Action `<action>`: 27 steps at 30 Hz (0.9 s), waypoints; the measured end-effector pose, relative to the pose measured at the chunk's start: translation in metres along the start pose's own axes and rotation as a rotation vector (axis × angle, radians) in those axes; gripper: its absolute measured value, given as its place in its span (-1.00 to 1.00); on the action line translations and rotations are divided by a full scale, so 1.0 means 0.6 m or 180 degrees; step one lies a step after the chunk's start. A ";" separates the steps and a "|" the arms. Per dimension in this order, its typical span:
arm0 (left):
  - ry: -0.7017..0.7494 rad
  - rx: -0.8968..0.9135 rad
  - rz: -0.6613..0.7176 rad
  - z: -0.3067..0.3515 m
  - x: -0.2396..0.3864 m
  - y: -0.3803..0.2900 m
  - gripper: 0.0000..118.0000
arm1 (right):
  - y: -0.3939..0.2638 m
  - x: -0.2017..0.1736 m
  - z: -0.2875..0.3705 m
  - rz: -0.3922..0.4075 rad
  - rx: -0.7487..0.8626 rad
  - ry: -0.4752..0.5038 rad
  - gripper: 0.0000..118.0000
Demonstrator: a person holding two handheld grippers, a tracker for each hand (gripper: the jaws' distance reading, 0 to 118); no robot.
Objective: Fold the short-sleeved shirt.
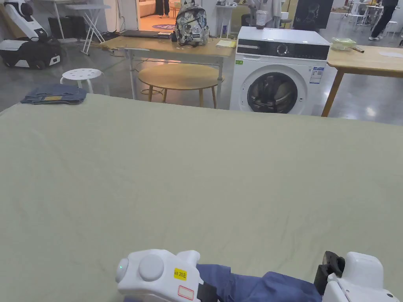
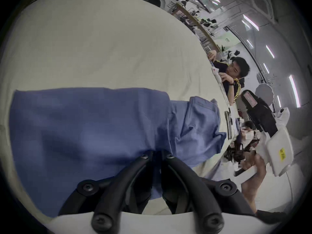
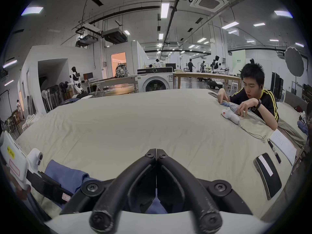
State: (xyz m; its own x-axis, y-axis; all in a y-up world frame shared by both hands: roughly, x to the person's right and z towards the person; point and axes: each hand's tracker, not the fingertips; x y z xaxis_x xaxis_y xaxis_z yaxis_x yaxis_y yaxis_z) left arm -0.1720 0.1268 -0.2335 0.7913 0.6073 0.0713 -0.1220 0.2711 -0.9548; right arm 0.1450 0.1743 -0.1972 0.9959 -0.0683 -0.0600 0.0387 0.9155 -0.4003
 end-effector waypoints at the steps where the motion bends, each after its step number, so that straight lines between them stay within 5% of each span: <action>1: -0.0057 -0.0010 -0.0008 -0.006 0.000 -0.003 -0.91 | 0.000 0.001 0.000 0.0000 0.0003 -0.0006 -1.00; 12: -0.0492 0.0072 0.0164 0.006 -0.031 -0.015 -0.91 | 0.003 0.000 0.004 -0.0011 0.0032 -0.0001 -1.00; 18: -0.0168 0.0001 -0.0021 0.003 -0.006 -0.032 -0.91 | 0.003 -0.005 0.005 -0.0017 0.0035 0.0021 -1.00; 27: -0.0395 0.0512 0.0139 0.154 -0.043 -0.018 -0.83 | 0.012 -0.012 0.007 0.0002 0.0083 0.0055 -1.00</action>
State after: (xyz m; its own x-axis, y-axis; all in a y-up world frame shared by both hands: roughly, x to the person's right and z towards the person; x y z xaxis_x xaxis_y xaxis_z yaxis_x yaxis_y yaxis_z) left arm -0.2466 0.1774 -0.1982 0.7044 0.7058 0.0754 -0.2566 0.3522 -0.9001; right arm 0.1385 0.1829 -0.1959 0.9943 -0.0745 -0.0762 0.0406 0.9256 -0.3763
